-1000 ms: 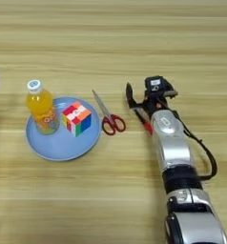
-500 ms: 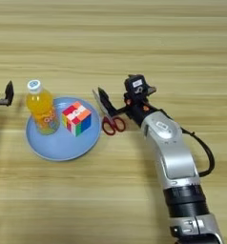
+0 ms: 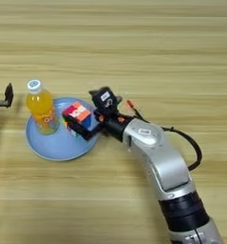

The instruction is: Move the objects on the table

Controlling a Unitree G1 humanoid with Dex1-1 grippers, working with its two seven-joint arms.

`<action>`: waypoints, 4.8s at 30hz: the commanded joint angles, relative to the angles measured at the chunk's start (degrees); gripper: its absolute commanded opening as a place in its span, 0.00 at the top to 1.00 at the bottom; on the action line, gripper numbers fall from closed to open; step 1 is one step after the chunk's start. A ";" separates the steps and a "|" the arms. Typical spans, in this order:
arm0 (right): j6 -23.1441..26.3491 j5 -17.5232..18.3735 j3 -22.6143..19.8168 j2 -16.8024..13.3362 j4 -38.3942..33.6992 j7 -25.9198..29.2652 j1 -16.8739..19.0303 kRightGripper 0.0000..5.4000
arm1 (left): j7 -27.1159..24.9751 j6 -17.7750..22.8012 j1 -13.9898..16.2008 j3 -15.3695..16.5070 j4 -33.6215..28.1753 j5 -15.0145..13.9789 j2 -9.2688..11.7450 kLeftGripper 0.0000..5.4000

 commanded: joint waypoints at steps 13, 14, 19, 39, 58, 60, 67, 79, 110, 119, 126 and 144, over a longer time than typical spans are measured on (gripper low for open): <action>-6.75 -4.41 4.66 4.70 14.74 1.09 -10.37 0.00 | 0.29 0.64 -0.36 -0.26 0.02 0.45 0.42 0.00; -6.83 -4.39 4.94 5.00 15.21 1.46 -10.74 0.00 | 0.32 0.65 -0.33 -0.27 -0.02 0.45 0.39 0.00; -7.20 -4.78 6.07 6.41 16.49 2.20 -12.01 0.00 | 0.41 0.75 -0.25 -0.34 -0.25 0.49 0.29 0.00; -11.52 -7.45 6.97 10.85 26.61 3.17 -16.55 0.00 | 0.62 1.03 -0.05 -0.52 -0.77 0.40 0.14 0.00; -19.18 -9.71 6.64 16.30 38.98 4.27 -20.75 0.03 | 0.76 1.49 0.52 -0.62 -1.95 0.29 -0.17 0.00; -19.48 -9.86 6.60 16.50 39.38 4.46 -20.65 0.07 | 0.75 1.51 0.51 -0.59 -1.94 0.28 -0.15 0.00; -19.68 -10.03 6.33 16.87 39.85 4.61 -20.72 0.22 | 0.70 1.53 0.40 -0.52 -1.83 0.24 -0.05 0.00; -19.57 -9.85 5.32 17.06 39.08 3.79 -20.84 0.34 | 0.75 1.55 0.37 -0.57 -1.84 0.26 -0.12 0.00; -14.53 -10.32 -19.59 1.22 22.12 -15.96 -16.15 0.35 | 1.20 1.38 0.15 -0.77 -1.56 0.49 -0.50 0.00; -14.25 -9.10 -22.96 -1.05 22.96 -17.81 -10.04 0.35 | 1.15 1.26 -0.05 -0.69 -1.13 0.40 -0.28 0.00; -16.24 -8.68 -24.34 -1.43 28.75 -18.05 -10.67 0.35 | 1.12 1.22 -0.09 -0.64 -1.02 0.37 -0.21 0.00; -20.25 -8.21 -23.69 -1.66 36.33 -16.92 -11.54 0.23 | 1.20 1.19 -0.12 -0.64 -1.08 0.30 -0.36 0.00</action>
